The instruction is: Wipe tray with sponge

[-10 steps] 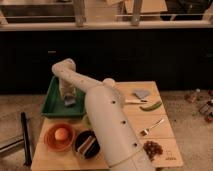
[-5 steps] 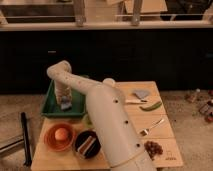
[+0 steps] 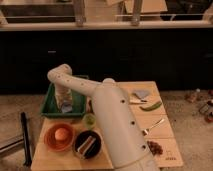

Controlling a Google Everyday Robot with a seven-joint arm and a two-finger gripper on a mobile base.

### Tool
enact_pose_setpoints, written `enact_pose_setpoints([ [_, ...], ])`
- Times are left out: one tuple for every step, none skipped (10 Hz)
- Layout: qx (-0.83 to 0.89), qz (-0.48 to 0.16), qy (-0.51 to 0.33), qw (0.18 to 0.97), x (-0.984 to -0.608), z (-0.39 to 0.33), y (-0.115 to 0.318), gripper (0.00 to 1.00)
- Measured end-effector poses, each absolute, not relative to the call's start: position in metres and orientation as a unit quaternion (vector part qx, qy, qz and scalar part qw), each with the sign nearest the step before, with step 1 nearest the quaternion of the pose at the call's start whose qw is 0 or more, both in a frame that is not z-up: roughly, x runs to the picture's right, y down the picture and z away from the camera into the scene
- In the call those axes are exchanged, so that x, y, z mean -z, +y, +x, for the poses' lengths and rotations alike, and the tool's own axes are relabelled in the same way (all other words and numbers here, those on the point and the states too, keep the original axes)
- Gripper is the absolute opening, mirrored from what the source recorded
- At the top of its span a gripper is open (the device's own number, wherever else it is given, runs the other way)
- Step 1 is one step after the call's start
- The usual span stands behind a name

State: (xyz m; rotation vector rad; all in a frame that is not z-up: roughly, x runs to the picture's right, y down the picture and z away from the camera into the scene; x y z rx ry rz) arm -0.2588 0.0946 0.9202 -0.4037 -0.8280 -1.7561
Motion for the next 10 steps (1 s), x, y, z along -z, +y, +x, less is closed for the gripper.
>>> enact_pose_setpoints([
  [0.737,-0.173,-0.347,0.553,-0.921,-0.250,0.093,0.02],
  [0.733,-0.177,-0.344,0.559,-0.923,-0.239,0.091,0.02],
  [0.730,-0.178,-0.341,0.565,-0.925,-0.233,0.088,0.02],
  [0.726,-0.177,-0.338,0.572,-0.927,-0.230,0.084,0.02],
  [0.722,-0.178,-0.336,0.579,-0.931,-0.225,0.081,0.02],
  [0.715,-0.179,-0.333,0.589,-0.936,-0.217,0.075,0.02],
  [0.710,-0.179,-0.333,0.594,-0.939,-0.214,0.073,0.02],
  [0.704,-0.177,-0.334,0.601,-0.945,-0.214,0.068,0.02],
  [0.700,-0.176,-0.337,0.605,-0.949,-0.214,0.063,0.02],
  [0.695,-0.173,-0.340,0.609,-0.953,-0.213,0.059,0.02],
])
